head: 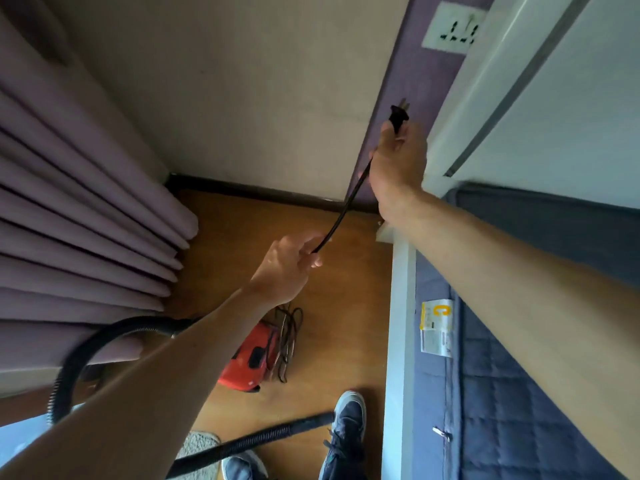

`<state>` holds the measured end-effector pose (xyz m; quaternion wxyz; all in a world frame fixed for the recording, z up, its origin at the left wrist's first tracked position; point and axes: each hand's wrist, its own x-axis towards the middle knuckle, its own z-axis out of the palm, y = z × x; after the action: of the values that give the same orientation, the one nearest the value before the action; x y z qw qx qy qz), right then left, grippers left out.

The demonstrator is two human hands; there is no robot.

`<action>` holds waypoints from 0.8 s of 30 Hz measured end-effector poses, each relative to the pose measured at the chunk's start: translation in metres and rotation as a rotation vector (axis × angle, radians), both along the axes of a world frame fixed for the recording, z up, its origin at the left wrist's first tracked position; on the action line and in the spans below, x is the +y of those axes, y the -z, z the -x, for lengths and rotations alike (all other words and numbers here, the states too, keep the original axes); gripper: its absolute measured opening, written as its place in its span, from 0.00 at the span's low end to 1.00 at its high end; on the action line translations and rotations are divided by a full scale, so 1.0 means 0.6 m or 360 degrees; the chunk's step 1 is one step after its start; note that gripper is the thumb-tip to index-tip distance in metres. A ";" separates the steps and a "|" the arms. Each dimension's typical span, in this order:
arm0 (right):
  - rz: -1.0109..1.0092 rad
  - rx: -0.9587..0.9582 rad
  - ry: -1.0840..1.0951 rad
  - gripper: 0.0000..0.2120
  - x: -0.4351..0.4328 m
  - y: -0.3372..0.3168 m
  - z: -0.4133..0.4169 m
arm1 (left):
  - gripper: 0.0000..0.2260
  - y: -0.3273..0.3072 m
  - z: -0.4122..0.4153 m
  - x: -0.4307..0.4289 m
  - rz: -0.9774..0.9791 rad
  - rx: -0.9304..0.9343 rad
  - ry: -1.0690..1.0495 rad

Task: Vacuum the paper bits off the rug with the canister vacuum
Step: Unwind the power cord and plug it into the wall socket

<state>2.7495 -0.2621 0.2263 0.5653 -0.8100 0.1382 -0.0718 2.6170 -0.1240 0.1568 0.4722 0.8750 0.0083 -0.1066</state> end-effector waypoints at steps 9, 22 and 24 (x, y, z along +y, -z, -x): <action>0.0090 -0.0103 0.0073 0.06 -0.089 -0.065 -0.060 | 0.07 -0.076 -0.052 -0.095 0.0162 -0.0117 0.0105; 0.0257 0.0133 0.0077 0.16 -0.133 -0.097 -0.158 | 0.12 -0.092 -0.126 -0.165 0.0393 -0.0060 -0.0063; 0.0310 0.0127 0.0064 0.16 -0.133 -0.089 -0.176 | 0.15 -0.093 -0.140 -0.179 0.0438 -0.0033 -0.0076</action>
<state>2.8553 -0.3422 0.2795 0.4763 -0.8605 0.1692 -0.0637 2.7011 -0.2313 0.2125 0.5903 0.8025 0.0096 -0.0864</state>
